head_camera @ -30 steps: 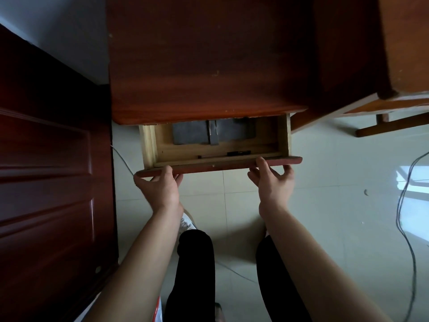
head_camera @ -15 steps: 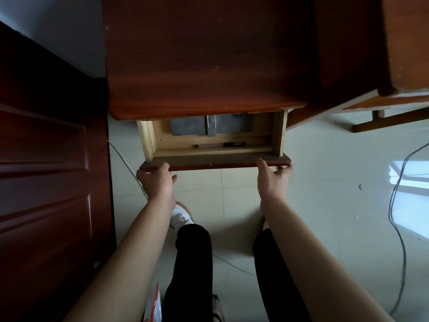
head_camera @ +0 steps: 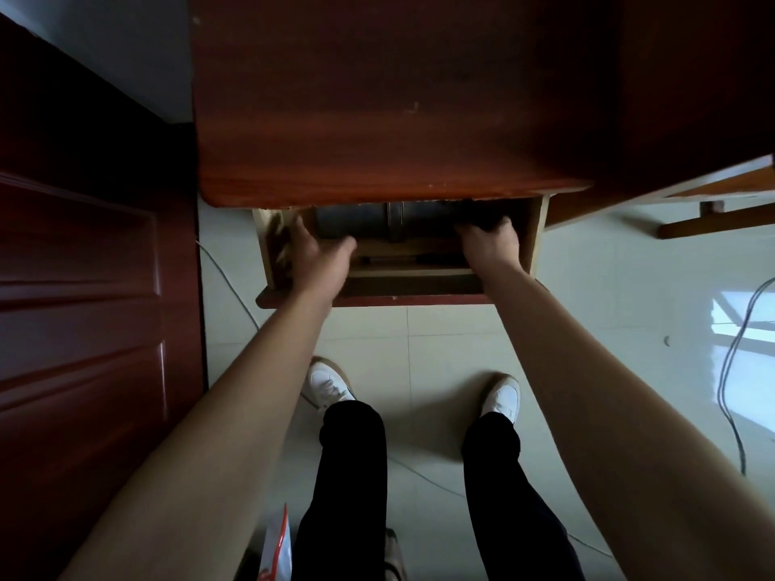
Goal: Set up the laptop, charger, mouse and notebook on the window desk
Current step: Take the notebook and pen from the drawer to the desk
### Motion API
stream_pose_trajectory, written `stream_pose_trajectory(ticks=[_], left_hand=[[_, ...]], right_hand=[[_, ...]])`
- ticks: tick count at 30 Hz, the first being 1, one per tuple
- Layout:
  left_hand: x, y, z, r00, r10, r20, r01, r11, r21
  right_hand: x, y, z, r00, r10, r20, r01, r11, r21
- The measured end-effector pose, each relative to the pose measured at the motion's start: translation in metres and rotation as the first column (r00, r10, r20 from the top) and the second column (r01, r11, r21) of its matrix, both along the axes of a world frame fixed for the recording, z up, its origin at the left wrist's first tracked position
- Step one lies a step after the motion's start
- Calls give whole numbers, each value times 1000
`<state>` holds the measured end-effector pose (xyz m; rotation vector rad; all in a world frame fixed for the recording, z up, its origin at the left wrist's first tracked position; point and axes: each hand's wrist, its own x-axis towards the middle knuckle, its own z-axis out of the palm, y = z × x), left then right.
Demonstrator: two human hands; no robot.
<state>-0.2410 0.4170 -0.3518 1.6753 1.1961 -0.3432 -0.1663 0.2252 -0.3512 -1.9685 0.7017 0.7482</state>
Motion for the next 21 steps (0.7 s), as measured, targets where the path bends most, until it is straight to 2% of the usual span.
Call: stream_pose_trajectory(ticks=[3, 5, 7, 10, 12, 15, 17, 21], left_hand=[[13, -6, -2, 982, 190, -14, -190, 971, -148], [14, -10, -3, 974, 228, 5, -226, 969, -101], [15, -8, -5, 963, 267, 21, -267, 964, -5], [15, -8, 0, 936, 349, 53, -351, 936, 28], [13, -14, 7, 938, 335, 90, -342, 937, 75], [5, -22, 20, 919, 383, 95, -392, 915, 95], [-9, -25, 25, 905, 417, 88, -425, 898, 118], [-45, -34, 35, 953, 293, 78, -303, 915, 268]], right_hand=[[4, 3, -3, 994, -88, -66, 92, 994, 65], [1, 4, -2, 996, -22, -85, 26, 999, 47], [-3, 2, 0, 996, 49, -69, -51, 998, -36], [-6, 1, 6, 981, 185, 62, -166, 958, -235], [-12, 3, 11, 983, 139, 117, -105, 960, -258], [-34, 1, 17, 991, 12, 136, 14, 982, -191], [-57, -5, 20, 991, 23, 135, 3, 982, -186], [-101, -16, 28, 971, -48, 236, 94, 978, -187]])
